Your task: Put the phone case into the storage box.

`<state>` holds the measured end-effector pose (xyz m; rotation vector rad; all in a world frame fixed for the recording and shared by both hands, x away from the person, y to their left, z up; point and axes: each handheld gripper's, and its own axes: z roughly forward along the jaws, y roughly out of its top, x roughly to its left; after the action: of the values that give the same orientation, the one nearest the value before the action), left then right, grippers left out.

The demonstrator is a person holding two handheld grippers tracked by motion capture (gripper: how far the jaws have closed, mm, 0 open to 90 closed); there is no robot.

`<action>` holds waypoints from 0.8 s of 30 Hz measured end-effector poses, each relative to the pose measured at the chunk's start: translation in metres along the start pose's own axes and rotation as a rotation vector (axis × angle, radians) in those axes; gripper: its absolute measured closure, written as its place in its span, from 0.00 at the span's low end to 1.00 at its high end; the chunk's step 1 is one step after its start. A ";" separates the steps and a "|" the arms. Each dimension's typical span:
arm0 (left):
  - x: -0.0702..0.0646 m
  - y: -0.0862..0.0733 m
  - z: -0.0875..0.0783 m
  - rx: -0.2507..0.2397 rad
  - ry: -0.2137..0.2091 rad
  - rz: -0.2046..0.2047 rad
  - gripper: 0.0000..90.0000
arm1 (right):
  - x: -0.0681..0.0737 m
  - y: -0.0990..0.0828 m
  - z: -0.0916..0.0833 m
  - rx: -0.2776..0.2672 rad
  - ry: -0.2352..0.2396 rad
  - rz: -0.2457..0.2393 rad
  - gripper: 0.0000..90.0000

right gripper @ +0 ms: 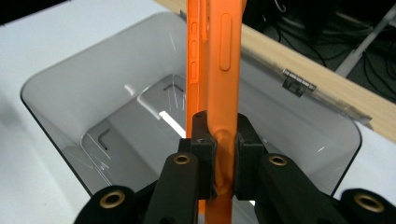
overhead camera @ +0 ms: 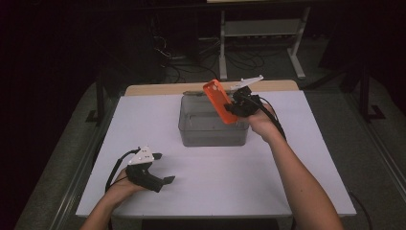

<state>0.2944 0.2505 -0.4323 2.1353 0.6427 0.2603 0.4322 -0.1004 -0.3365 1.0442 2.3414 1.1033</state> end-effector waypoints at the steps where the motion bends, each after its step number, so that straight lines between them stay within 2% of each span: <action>1: 0.000 0.000 0.000 -0.001 -0.001 0.004 0.02 | 0.000 0.000 0.002 0.010 -0.001 0.001 0.89; 9: -0.001 0.001 0.003 -0.011 -0.019 0.011 0.02 | 0.009 0.007 0.012 0.100 -0.013 -0.021 0.89; 14: 0.002 0.000 0.004 -0.017 -0.004 0.005 0.02 | 0.013 0.012 0.014 0.124 -0.009 -0.031 0.89; 19: 0.004 0.000 0.005 -0.019 -0.006 0.001 0.02 | 0.015 0.015 0.019 0.179 -0.006 -0.050 0.89; 24: 0.002 0.000 0.005 -0.018 -0.012 0.004 0.02 | 0.015 0.016 0.021 0.208 -0.004 -0.053 0.89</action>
<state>0.2983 0.2483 -0.4356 2.1198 0.6271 0.2549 0.4418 -0.0718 -0.3380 1.0449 2.5072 0.8517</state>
